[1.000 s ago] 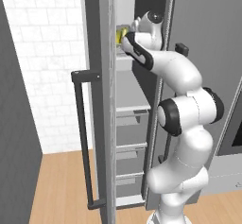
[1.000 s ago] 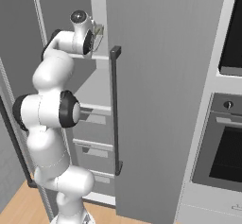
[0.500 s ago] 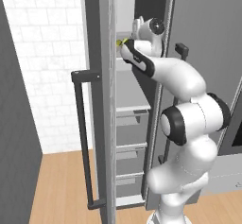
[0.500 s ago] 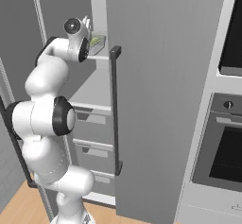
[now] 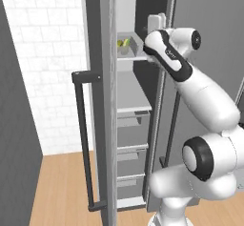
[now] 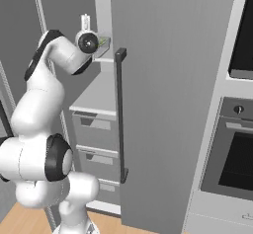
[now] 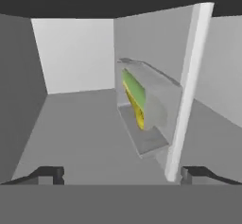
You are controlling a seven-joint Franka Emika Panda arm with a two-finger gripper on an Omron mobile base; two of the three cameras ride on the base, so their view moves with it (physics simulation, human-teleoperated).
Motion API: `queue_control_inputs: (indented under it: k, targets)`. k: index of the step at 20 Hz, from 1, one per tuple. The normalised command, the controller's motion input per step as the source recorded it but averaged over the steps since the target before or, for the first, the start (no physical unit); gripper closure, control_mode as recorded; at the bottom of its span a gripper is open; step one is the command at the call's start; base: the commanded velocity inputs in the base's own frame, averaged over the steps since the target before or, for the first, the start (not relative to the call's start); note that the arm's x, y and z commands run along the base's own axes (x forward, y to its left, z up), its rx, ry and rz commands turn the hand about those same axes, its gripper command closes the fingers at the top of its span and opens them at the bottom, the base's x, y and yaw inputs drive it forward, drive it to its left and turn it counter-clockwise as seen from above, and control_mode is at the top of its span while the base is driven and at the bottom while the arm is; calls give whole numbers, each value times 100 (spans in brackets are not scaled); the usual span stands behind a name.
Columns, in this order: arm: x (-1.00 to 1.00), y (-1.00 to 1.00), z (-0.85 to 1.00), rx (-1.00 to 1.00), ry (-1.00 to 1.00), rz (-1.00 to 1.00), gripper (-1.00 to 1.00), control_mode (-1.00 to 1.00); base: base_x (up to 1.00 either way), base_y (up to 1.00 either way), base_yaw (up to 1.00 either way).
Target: Take the meat container that has the chicken drumstick and place it on the second highest rack of the freezer. Then take the vegetable container that has the corn and cucumber and place it on the highest rack of the freezer.
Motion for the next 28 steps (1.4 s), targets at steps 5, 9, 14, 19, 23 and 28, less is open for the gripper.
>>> queue_control_inputs:
  k: [5,9,14,19,23,28]
  targets:
    - [-100,-30,0,-17,0,64,-100,-100,0,0,0]
    - [-100,-25,0,-32,0,68,-100,-100,0,0,0]
    - [-100,-20,-18,-49,3,63,-100,-100,0,0,0]
    - [-100,-12,-82,-56,0,37,-100,-100,0,0,0]
    - [-100,-22,-100,-39,-19,6,-100,-100,0,0,0]
    - [-100,-30,-91,-12,-32,0,-100,-100,0,0,0]
